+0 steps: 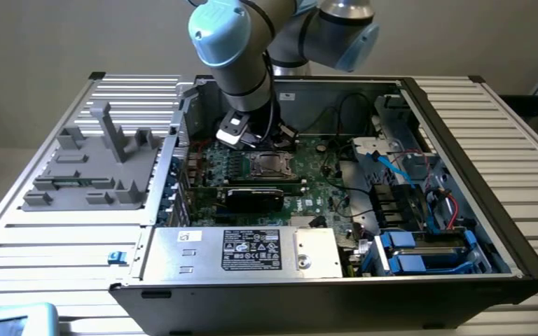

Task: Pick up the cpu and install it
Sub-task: 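Install the first cpu locking lever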

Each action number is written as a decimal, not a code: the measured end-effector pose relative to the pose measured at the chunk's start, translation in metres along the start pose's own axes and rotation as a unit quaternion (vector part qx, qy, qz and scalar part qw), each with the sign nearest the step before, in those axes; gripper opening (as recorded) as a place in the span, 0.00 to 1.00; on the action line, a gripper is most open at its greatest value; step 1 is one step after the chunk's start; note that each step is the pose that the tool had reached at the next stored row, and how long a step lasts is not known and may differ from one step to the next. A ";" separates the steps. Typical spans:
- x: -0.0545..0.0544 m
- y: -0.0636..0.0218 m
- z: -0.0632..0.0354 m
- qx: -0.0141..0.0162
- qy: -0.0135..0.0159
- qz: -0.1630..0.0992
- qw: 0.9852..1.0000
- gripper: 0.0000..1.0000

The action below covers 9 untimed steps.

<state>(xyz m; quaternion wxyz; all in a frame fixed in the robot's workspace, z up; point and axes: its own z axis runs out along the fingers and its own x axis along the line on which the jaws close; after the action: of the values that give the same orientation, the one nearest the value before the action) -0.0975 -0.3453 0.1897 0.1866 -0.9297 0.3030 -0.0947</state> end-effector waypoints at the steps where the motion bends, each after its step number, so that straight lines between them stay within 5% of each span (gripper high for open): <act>1: 0.000 0.0000 0.0000 0.000 0.000 0.000 1.000 0.11; 9: 0.004 -0.0024 0.0012 0.000 0.000 0.000 1.000 0.11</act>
<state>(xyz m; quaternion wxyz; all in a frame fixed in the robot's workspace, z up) -0.0931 -0.3453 0.1898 0.1867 -0.9297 0.3030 -0.0947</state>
